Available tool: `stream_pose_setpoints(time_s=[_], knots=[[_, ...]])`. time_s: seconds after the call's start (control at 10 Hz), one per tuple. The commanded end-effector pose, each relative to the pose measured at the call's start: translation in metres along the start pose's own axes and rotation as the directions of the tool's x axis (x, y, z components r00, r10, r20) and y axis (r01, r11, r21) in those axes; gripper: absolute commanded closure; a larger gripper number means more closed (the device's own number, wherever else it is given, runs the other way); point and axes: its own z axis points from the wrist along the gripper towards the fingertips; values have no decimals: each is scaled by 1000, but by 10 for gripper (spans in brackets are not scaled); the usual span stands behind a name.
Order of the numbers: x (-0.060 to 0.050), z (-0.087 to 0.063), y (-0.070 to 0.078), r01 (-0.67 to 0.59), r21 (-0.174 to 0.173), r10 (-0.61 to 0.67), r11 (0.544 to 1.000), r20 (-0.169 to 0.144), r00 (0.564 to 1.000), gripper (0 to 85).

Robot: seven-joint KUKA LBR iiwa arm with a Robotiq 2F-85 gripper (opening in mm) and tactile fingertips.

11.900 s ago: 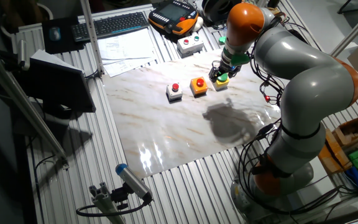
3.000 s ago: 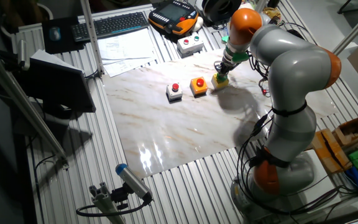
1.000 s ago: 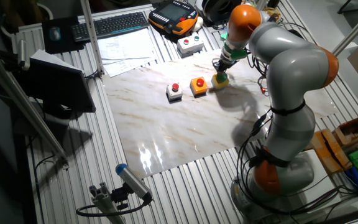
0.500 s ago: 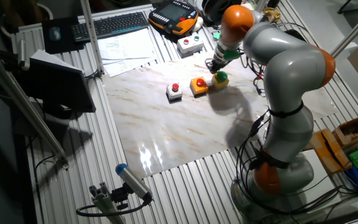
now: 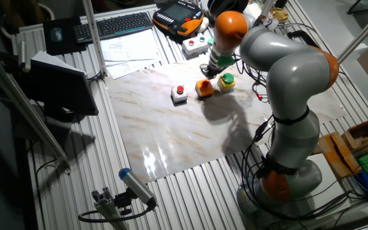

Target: Press three buttons from left to right in sequence

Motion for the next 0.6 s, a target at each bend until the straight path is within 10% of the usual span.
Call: stream_pose_setpoints(time_s=[0.0, 0.5], knots=[[2, 4, 4, 1, 1, -1, 1000, 8, 1000, 843], [8, 15, 14, -3, -8, 3, 1000, 12, 1000, 843]])
